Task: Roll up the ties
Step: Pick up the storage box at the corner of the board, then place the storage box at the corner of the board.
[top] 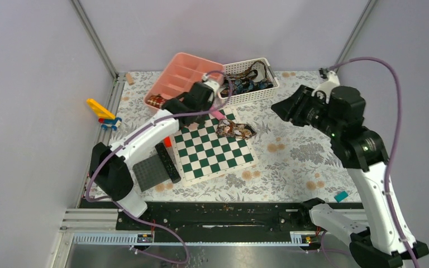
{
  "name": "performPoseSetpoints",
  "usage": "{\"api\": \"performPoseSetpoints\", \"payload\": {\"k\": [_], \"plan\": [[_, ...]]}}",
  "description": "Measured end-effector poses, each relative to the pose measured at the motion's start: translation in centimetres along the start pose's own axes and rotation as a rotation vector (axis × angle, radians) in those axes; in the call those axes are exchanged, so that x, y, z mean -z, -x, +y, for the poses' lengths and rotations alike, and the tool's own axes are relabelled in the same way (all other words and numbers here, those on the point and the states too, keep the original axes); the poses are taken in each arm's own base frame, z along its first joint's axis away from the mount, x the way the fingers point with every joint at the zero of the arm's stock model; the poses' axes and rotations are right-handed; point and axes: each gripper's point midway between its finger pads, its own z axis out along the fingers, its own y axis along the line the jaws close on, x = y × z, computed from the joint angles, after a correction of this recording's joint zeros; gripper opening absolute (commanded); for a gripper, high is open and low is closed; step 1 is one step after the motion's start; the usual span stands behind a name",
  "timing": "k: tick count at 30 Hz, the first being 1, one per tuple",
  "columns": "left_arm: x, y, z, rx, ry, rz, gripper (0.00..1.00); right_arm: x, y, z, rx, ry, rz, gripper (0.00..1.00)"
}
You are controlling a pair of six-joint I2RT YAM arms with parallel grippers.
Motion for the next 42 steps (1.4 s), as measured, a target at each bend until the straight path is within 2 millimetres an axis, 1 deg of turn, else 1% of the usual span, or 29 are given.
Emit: {"api": "performPoseSetpoints", "payload": {"k": [2, 4, 5, 6, 7, 8, 10, 12, 14, 15, 16, 17, 19, 21, 22, 25, 26, 29, 32, 35, 38, 42], "plan": [[1.3, 0.8, -3.3, -0.051, -0.059, -0.030, 0.00, 1.7, 1.1, 0.7, 0.015, 0.001, -0.042, 0.49], [3.3, 1.7, -7.2, -0.110, -0.133, -0.073, 0.00, 3.8, 2.3, 1.6, 0.032, 0.010, -0.093, 0.50], [4.0, 2.0, -8.6, -0.129, -0.160, -0.090, 0.00, 4.9, 2.9, 2.1, 0.040, 0.018, -0.124, 0.50], [5.1, 2.4, -10.5, -0.156, -0.198, -0.111, 0.00, 6.5, 3.8, 2.8, 0.052, 0.033, -0.167, 0.51], [6.1, 2.9, -12.5, -0.179, -0.235, -0.134, 0.00, 7.0, 4.0, 3.0, 0.055, 0.035, -0.183, 0.52], [6.8, 3.2, -14.1, -0.198, -0.268, -0.153, 0.00, 8.3, 4.5, 3.5, 0.062, 0.047, -0.216, 0.52], [8.3, 3.6, -18.0, -0.239, -0.337, -0.191, 0.00, 10.4, 5.3, 4.1, 0.072, 0.061, -0.279, 0.53], [9.2, 3.5, -21.6, -0.278, -0.401, -0.207, 0.00, 12.8, 5.9, 4.6, 0.078, 0.074, -0.346, 0.54], [9.7, 3.1, -25.2, -0.313, -0.456, -0.213, 0.00, 15.0, 6.6, 5.2, 0.083, 0.089, -0.410, 0.54], [9.9, 2.8, -27.4, -0.335, -0.488, -0.214, 0.00, 16.1, 6.9, 5.5, 0.085, 0.098, -0.440, 0.54], [9.9, 2.4, -28.8, -0.349, -0.509, -0.214, 0.00, 16.6, 7.0, 5.6, 0.085, 0.100, -0.455, 0.54], [9.9, 1.6, -30.8, -0.368, -0.540, -0.214, 0.00, 17.1, 7.2, 5.6, 0.084, 0.099, -0.469, 0.54], [9.6, 0.0, -33.5, -0.401, -0.584, -0.202, 0.00, 17.1, 7.1, 5.5, 0.083, 0.093, -0.466, 0.54], [9.2, -2.0, -35.9, -0.437, -0.631, -0.178, 0.00, 16.4, 6.7, 5.0, 0.078, 0.076, -0.442, 0.54], [9.0, -2.9, -36.9, -0.452, -0.654, -0.162, 0.00, 15.9, 6.4, 4.7, 0.075, 0.066, -0.427, 0.54], [8.0, -5.1, -38.8, -0.480, -0.702, -0.124, 0.00, 14.2, 5.7, 3.8, 0.065, 0.038, -0.376, 0.54], [7.6, -5.8, -39.2, -0.486, -0.714, -0.112, 0.00, 13.6, 5.4, 3.5, 0.060, 0.028, -0.357, 0.54], [6.7, -6.9, -40.1, -0.493, -0.728, -0.094, 0.00, 12.0, 4.7, 2.9, 0.049, 0.007, -0.310, 0.54], [6.2, -7.2, -40.7, -0.497, -0.731, -0.100, 0.00, 11.0, 4.2, 2.6, 0.040, 0.003, -0.275, 0.54], [6.1, -7.0, -41.4, -0.493, -0.737, -0.112, 0.00, 10.5, 3.8, 2.3, 0.031, -0.003, -0.258, 0.54], [5.9, -6.7, -42.6, -0.490, -0.748, -0.130, 0.00, 10.3, 3.6, 2.3, 0.026, 0.001, -0.248, 0.54], [6.3, -6.6, -44.4, -0.490, -0.771, -0.153, 0.00, 9.9, 3.1, 2.2, 0.015, 0.006, -0.226, 0.54]]}}
